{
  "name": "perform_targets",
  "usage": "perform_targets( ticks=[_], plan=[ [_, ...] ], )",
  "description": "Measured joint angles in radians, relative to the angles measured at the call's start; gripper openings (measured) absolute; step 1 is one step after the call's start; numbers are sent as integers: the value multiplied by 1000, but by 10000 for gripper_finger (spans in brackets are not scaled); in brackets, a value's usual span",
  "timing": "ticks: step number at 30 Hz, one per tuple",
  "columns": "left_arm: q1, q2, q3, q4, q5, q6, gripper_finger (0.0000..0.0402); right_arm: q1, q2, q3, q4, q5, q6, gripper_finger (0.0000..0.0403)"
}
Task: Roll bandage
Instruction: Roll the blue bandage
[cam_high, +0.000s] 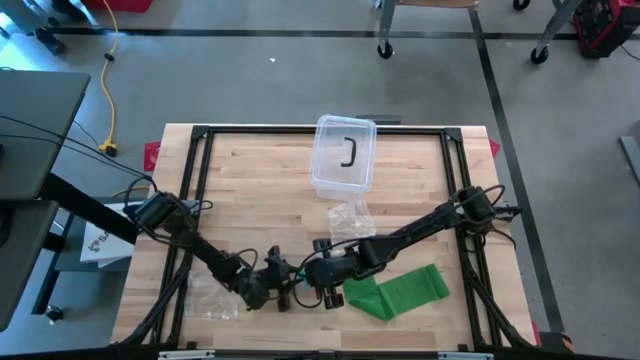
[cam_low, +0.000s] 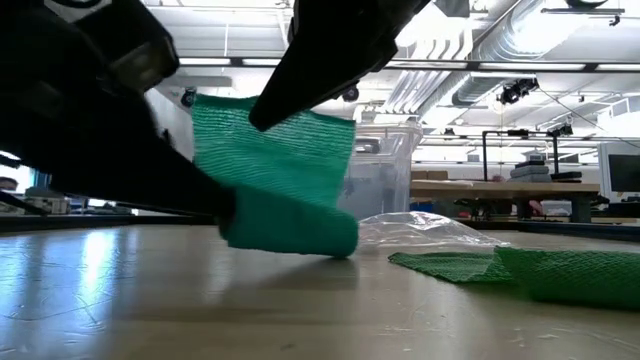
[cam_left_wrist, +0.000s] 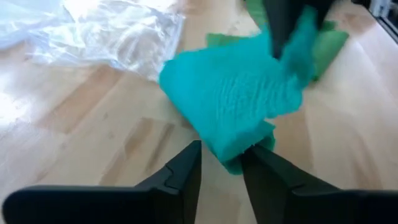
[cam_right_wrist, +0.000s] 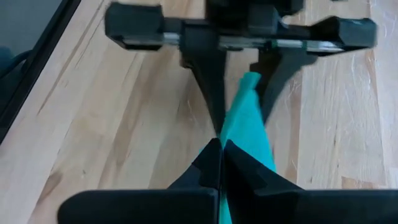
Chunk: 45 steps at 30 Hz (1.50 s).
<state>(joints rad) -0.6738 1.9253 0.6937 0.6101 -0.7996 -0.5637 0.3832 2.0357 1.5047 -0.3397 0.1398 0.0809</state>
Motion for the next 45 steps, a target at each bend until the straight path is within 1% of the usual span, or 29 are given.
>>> perform_targets(
  ticks=[6, 11, 12, 21, 25, 29, 31, 33, 36, 38, 41, 43, 45],
  plan=[
    [32, 10, 0, 25, 1, -7, 74, 2, 0, 0, 0, 0, 21, 0],
    [41, 10, 0, 28, 0, 7, 14, 17, -1, 0, 4, 0, 25, 0],
    [41, 10, 0, 28, 1, 17, 9, 20, -2, 0, 6, 0, 28, 0],
    [42, 10, 0, 15, 23, 38, 3, 53, -63, 0, 5, 5, 53, 0],
    [42, 7, 0, -12, 108, 43, 1, 51, -84, 0, 1, -6, 54, 0],
    [39, 5, 0, -10, 201, 45, 1, 30, -79, 0, 0, -81, 61, 0],
    [29, 5, 0, -9, 224, 43, 1, 19, -79, 0, 2, -104, 76, 0],
    [16, 5, 0, -10, 220, 43, 0, 11, -79, 0, 18, -116, 74, 0],
    [1, 5, 0, -23, 167, 42, 0, 8, -79, 0, 50, -126, 58, 0],
    [-6, -8, 0, -61, 141, 42, 0, 5, -79, 0, 55, -131, 58, 0],
    [-14, -57, 0, -170, 140, 12, 0, 1, -79, 0, 71, -128, 76, 0],
    [-21, -99, 0, -251, 157, -2, 0, -10, -76, 0, 83, -128, 77, 0],
    [-23, -141, 0, -302, 202, 1, 0, -25, -73, 0, 82, -141, 72, 0]
  ],
)
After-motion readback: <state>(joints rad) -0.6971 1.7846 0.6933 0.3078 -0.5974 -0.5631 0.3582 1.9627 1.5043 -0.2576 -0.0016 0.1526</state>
